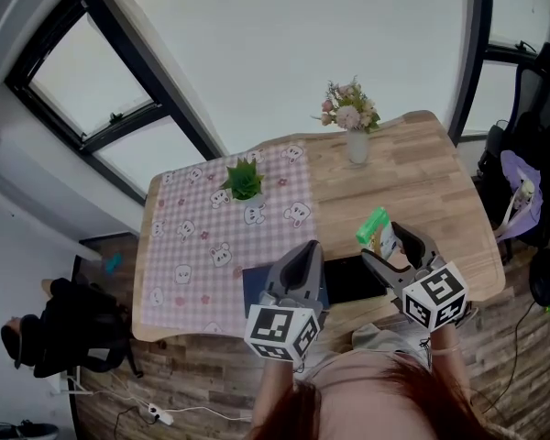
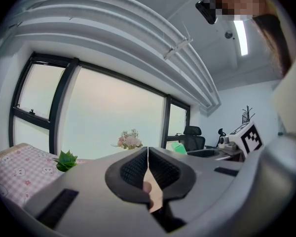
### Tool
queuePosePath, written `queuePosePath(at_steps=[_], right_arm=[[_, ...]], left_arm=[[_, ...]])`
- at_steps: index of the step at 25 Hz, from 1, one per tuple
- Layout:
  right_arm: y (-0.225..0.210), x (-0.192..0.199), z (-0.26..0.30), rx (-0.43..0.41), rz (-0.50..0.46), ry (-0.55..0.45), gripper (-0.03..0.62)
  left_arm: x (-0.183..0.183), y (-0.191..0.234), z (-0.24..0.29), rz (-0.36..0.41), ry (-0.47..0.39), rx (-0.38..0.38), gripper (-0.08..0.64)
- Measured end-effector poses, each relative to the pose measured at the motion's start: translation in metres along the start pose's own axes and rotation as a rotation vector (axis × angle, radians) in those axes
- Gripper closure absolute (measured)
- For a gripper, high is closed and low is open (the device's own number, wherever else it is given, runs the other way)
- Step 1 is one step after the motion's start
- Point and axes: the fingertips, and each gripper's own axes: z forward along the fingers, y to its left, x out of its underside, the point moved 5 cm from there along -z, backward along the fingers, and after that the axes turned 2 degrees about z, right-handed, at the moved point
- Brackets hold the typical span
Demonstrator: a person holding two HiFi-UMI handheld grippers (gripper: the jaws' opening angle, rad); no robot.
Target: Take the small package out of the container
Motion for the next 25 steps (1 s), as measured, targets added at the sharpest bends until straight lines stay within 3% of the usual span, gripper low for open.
queuePosePath(at_steps=[25], right_arm=[[-0.053, -0.023, -0.002, -0.029, 0.023, -0.109, 0.272]], left_arm=[[-0.004, -0.012, 0.053, 0.034, 0.014, -0.033, 0.549]])
